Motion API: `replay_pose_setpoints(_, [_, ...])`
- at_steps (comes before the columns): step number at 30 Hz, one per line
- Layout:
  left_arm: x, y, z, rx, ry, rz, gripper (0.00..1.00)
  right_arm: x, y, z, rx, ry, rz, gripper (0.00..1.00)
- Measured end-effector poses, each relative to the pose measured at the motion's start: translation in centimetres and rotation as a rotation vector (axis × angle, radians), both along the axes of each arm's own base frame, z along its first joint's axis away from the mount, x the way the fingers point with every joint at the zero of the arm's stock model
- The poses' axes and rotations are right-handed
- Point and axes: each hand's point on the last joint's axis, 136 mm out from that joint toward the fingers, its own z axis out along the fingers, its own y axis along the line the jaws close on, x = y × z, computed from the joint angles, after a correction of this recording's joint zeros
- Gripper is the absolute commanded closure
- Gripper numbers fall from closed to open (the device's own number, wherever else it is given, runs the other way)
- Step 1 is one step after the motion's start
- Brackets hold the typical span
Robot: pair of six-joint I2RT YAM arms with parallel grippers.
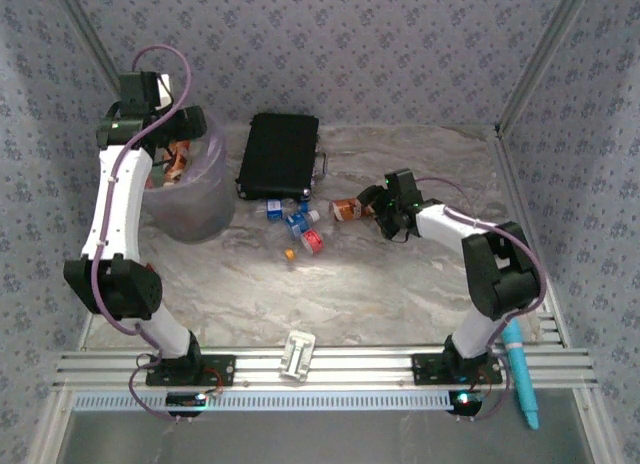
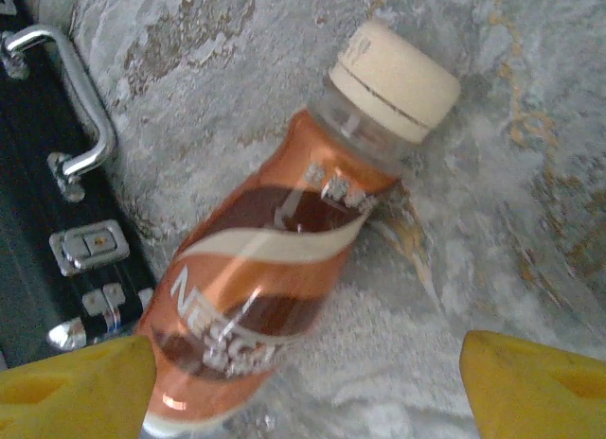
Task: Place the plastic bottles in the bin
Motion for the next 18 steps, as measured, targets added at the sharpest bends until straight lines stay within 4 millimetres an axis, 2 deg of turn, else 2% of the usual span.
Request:
replay_pose_setpoints(2, [-0.6, -0.7, 0.2, 0.030, 0.005, -0.016, 0.09, 0.9, 0.2, -0.5, 0.000, 0.005, -0.013, 0.13])
replay_pose_setpoints(7, [-2.7, -3.9, 1.8, 0.079, -0.014, -0.085, 0.07, 2.6, 0.5, -0.8, 0.003, -0.001, -0.038, 0.14])
replay_pose_setpoints(14, [-7.9, -9.5, 5.4, 0.067, -0.116, -0.221, 0.08, 4.2, 0.5, -2.3, -0.014, 0.004, -0.073, 0.18])
replay_pose_setpoints(18, [-10.0, -12.3, 5.2, 0.030, -0.128, -0.289, 0.07, 4.6, 0.5, -2.6, -0.019, 0.014, -0.084, 0.26])
